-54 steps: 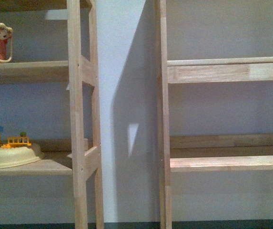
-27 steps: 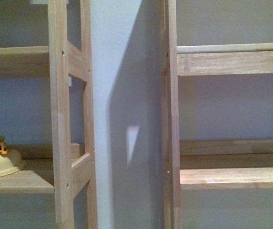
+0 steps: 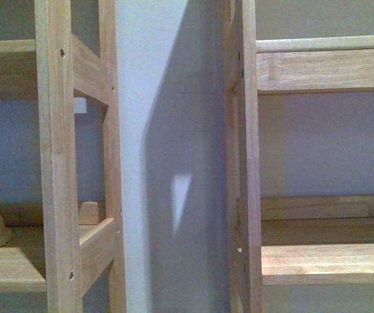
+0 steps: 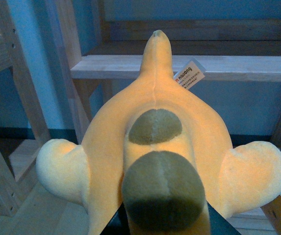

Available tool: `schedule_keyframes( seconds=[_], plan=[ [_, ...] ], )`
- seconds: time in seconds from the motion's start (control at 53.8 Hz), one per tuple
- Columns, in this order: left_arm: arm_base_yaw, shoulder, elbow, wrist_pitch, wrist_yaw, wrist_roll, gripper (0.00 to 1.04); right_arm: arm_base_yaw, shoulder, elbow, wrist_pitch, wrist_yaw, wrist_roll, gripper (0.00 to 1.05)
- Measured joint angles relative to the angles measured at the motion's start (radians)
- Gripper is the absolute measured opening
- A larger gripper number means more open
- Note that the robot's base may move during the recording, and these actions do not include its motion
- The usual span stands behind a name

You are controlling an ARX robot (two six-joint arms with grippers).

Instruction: Put away toys

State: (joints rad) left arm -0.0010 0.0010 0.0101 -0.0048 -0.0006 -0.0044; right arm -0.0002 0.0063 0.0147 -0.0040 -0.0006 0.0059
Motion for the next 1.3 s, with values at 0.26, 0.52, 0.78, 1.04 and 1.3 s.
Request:
schedule_keyframes(
  seconds=[0.26, 0.52, 0.78, 1.04, 1.3],
  plan=[
    [0.000, 0.000, 0.000, 0.000, 0.000, 0.000, 0.98, 0.082, 0.046, 0.013, 0.144, 0.225, 0.088, 0.07],
    [0.000, 0.000, 0.000, 0.000, 0.000, 0.000, 0.98, 0.097, 0.257, 0.269, 0.189, 0.266, 0.045, 0.07],
    [0.000, 0.000, 0.000, 0.000, 0.000, 0.000, 0.98, -0.051, 0.472, 0.664, 0.211, 0.125, 0.005, 0.07],
    [0.000, 0.000, 0.000, 0.000, 0.000, 0.000, 0.98, -0.343, 0.626, 0.906, 0.256, -0.132, 0.097, 0.07],
    [0.000, 0.000, 0.000, 0.000, 0.000, 0.000, 0.98, -0.424, 0.896, 1.104, 0.397, -0.271, 0.215, 0.07]
  ],
)
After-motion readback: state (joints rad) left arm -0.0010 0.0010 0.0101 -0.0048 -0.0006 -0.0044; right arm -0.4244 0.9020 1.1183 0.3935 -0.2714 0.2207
